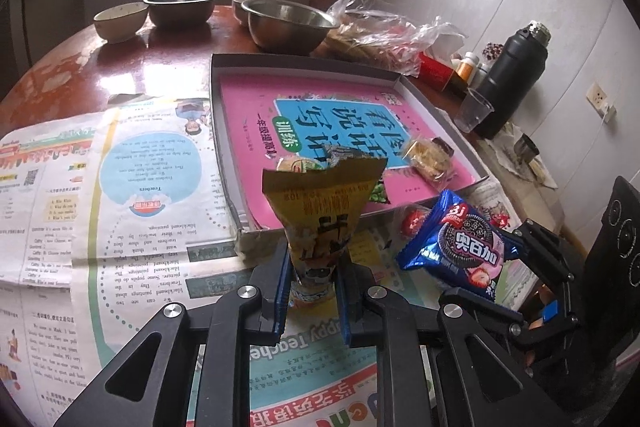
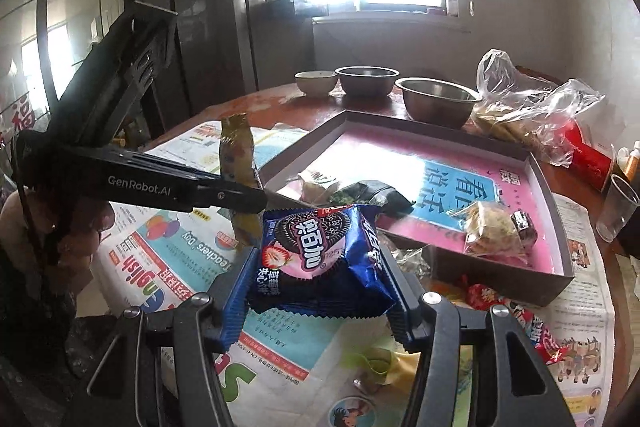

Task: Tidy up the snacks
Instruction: 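Lift the yellow bar with the left tool while the right tool lifts the Oreo pack, then release the Oreo pack with the right tool while the left tool releases the yellow bar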

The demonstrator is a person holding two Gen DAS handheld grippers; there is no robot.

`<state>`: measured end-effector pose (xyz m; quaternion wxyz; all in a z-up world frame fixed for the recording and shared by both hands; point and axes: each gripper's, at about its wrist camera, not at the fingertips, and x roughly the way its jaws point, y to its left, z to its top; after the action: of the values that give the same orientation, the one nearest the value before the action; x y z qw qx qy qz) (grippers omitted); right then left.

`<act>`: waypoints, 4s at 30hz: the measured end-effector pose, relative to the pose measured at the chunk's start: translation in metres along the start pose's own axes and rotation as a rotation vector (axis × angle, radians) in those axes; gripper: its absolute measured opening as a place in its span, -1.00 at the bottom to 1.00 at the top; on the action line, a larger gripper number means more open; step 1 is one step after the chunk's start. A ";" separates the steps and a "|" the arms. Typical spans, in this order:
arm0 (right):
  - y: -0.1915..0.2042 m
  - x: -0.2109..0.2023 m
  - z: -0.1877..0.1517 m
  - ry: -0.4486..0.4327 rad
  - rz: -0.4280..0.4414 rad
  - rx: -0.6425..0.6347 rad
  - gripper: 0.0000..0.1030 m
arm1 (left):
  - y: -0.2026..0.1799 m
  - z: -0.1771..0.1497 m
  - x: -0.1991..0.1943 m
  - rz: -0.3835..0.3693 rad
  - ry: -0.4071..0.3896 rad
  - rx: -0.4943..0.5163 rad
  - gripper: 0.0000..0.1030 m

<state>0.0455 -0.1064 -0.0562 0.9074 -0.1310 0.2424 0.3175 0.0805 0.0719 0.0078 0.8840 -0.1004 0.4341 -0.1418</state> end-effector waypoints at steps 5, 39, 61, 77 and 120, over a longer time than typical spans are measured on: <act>-0.007 -0.005 0.003 -0.020 -0.010 0.017 0.12 | -0.005 0.005 -0.007 -0.004 -0.024 -0.001 -0.61; -0.076 -0.035 0.029 -0.150 -0.124 0.134 0.12 | -0.065 0.062 0.009 -0.075 -0.101 0.048 -0.61; -0.112 -0.023 0.026 -0.149 -0.146 0.204 0.12 | -0.061 0.067 0.085 -0.095 0.028 -0.018 -0.61; -0.112 0.006 0.019 -0.085 -0.114 0.215 0.12 | -0.052 0.066 0.094 -0.058 0.050 -0.026 -0.61; -0.106 0.040 0.020 0.024 -0.090 0.214 0.16 | -0.057 0.061 0.098 -0.010 0.073 -0.005 -0.54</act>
<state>0.1473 -0.1594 -0.0513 0.9265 -0.0476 0.2795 0.2473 0.1762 -0.0117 -0.0107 0.8665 -0.0994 0.4661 -0.1485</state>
